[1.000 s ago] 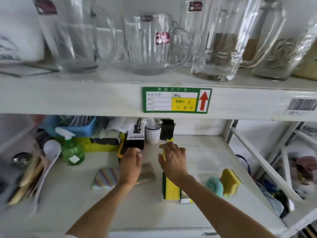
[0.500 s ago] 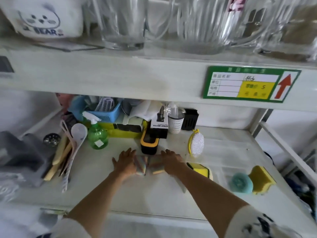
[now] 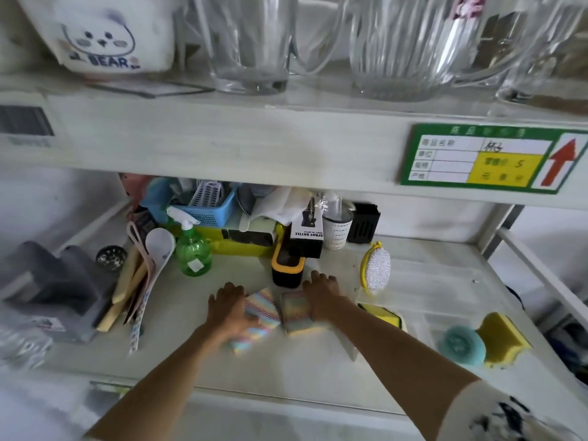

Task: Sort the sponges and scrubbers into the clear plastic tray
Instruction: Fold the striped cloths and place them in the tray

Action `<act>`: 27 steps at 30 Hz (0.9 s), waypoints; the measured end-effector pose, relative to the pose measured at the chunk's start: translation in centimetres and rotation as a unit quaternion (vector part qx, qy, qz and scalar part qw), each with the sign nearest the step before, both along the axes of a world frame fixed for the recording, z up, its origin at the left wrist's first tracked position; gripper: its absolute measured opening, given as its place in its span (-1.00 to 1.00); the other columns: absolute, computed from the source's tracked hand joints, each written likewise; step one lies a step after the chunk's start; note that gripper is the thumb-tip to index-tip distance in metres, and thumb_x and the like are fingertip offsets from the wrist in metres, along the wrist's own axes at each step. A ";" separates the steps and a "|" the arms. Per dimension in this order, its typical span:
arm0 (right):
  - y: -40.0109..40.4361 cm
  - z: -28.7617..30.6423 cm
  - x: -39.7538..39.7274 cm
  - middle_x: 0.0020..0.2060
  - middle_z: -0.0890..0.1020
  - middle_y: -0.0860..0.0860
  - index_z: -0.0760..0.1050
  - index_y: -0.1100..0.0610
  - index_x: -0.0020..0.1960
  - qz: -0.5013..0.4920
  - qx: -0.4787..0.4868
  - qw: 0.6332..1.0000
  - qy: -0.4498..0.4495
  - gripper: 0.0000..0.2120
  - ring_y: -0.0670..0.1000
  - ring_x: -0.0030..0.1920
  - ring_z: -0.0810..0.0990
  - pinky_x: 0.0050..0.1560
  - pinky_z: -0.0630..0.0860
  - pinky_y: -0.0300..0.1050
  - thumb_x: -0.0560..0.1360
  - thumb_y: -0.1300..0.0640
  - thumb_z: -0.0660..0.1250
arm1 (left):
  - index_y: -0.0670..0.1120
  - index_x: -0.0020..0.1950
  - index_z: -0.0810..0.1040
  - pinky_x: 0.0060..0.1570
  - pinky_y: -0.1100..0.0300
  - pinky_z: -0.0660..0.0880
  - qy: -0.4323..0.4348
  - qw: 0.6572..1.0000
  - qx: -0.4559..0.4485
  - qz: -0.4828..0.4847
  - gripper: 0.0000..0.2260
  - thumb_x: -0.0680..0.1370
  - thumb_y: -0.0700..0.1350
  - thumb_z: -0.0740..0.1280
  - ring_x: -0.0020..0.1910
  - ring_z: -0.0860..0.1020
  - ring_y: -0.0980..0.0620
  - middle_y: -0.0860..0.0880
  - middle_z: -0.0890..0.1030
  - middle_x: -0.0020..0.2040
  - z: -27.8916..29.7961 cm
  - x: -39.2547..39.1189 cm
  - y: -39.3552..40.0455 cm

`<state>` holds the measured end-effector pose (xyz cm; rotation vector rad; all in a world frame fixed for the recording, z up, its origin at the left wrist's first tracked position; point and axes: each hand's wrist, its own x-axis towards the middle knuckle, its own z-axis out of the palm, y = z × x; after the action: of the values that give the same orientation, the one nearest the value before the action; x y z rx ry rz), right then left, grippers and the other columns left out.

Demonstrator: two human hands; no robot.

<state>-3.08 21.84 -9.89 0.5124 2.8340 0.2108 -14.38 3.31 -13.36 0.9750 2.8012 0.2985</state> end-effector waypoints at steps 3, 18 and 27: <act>-0.4 1.0 0.6 0.27 0.37 0.18 0.29 0.20 0.37 -0.041 -0.056 0.997 0.037 -0.42 0.20 0.25 0.45 0.22 0.42 0.07 0.41 0.16 0.40 | -0.08 0.01 0.39 -0.09 0.10 0.49 -0.074 0.988 0.133 0.015 -0.58 0.35 0.10 0.49 -0.05 0.53 -0.06 -0.07 0.48 -0.01 0.1 0.5 -1.4; 0.5 6.7 6.0 -0.10 0.55 0.02 0.44 0.11 -0.06 0.050 -0.135 0.893 0.426 -0.76 0.10 -0.06 0.54 -0.08 0.44 -0.02 0.27 0.17 0.32 | -0.17 0.09 0.32 -0.14 0.14 0.49 -0.081 0.837 0.539 0.040 -0.80 0.51 -0.23 0.27 0.06 0.54 -0.09 -0.15 0.52 0.08 10.9 5.1 4.3; 8.8 7.8 14.5 -0.14 0.54 0.01 0.46 0.10 -0.09 -0.066 -0.050 0.861 0.502 -0.77 0.11 -0.13 0.55 -0.17 0.40 -0.04 0.25 0.14 0.27 | -0.12 0.18 0.51 0.07 0.19 0.48 0.005 0.846 0.514 -0.141 -0.73 0.49 -0.14 0.35 0.09 0.55 0.00 -0.11 0.59 0.13 15.0 10.1 15.6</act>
<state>11.45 30.62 -2.11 1.0299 3.7375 -0.3469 -4.30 18.88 1.69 1.4989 2.3217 1.8441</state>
